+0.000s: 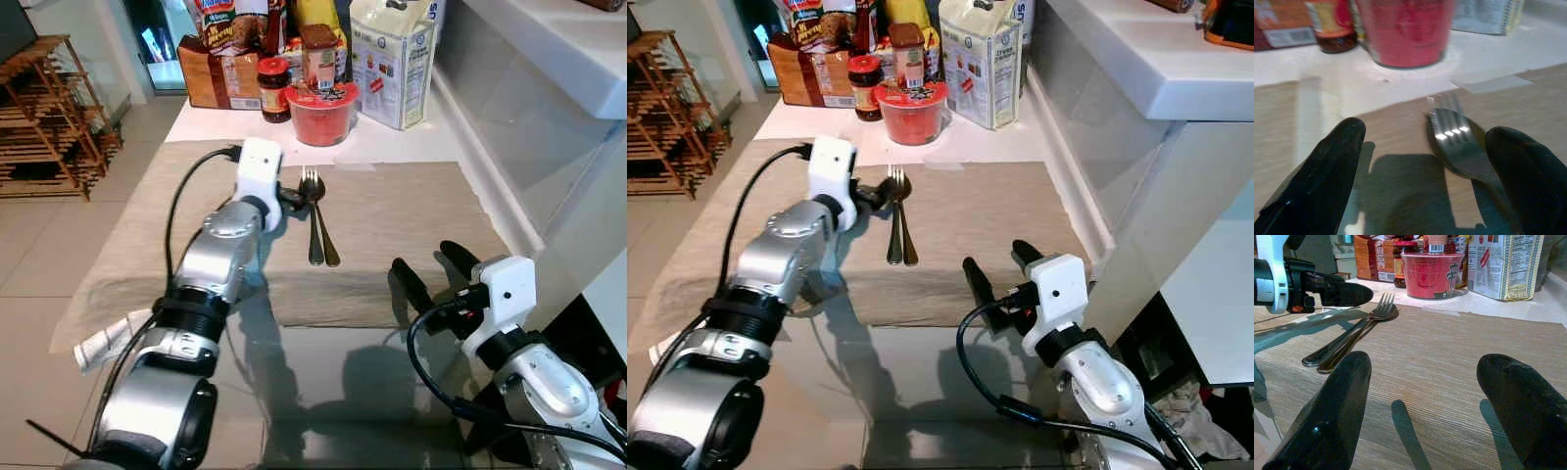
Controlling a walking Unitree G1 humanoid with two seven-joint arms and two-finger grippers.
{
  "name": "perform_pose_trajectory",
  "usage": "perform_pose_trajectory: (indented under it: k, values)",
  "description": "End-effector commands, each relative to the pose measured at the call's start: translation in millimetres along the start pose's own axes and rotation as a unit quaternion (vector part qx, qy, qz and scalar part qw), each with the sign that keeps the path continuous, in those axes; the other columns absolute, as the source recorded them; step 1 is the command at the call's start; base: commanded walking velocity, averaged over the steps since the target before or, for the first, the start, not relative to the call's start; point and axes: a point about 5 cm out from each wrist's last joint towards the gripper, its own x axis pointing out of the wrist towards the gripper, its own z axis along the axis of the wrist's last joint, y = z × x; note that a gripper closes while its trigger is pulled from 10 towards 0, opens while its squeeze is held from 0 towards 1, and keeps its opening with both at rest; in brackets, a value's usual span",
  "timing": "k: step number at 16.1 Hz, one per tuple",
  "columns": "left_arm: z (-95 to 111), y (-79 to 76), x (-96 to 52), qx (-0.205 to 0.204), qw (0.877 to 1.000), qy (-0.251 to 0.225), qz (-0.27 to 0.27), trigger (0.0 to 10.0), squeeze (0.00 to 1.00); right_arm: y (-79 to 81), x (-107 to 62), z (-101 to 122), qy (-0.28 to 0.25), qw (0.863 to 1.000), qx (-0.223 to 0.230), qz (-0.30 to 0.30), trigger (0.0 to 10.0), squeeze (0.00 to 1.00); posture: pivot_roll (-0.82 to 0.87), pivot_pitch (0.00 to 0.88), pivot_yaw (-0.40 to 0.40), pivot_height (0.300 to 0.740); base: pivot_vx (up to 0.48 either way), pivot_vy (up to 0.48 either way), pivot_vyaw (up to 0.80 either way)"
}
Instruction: Setting the table
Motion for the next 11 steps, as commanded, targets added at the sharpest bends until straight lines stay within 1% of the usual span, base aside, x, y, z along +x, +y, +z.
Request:
perform_pose_trajectory:
  k: [1,2,4,8,9,11]
  values:
    - [7,-3.6,1.6,-0.003,1.000,-0.003,-0.006,10.0,0.00,2.9,-0.4,1,-0.001,1.000,0.002,0.002,10.0,0.00,-0.20,0.016,0.088,0.740,0.000,0.000,0.00]
    - [10,-9.2,2.3,-0.004,1.000,-0.004,-0.013,10.0,0.00,4.6,0.3,0,-0.001,1.000,0.004,0.002,10.0,0.00,-0.19,0.012,0.093,0.740,0.000,0.000,0.00]
    - [7,-13.5,2.7,0.001,1.000,0.001,-0.019,10.0,0.00,5.7,1.7,1,-0.005,1.000,0.004,0.001,10.0,0.00,-0.19,0.008,0.096,0.740,0.000,0.000,0.00]
    - [-13,-17.9,3.1,0.016,0.999,0.039,-0.019,10.0,0.00,6.3,0.2,5,-0.010,1.000,0.008,0.008,10.0,0.00,-0.20,0.000,0.101,0.740,0.000,0.000,0.00]
    - [-14,-19.2,2.9,0.017,0.999,0.045,-0.019,10.0,0.00,10.1,-4.0,10,-0.010,0.999,0.024,0.029,10.0,0.00,-0.20,0.000,0.102,0.740,0.000,0.000,0.00]
    - [-14,-20.7,2.6,0.020,0.998,0.049,-0.021,10.0,0.00,13.0,-8.7,13,-0.004,0.998,0.020,0.052,10.0,0.00,-0.20,0.000,0.102,0.740,0.000,0.000,0.00]
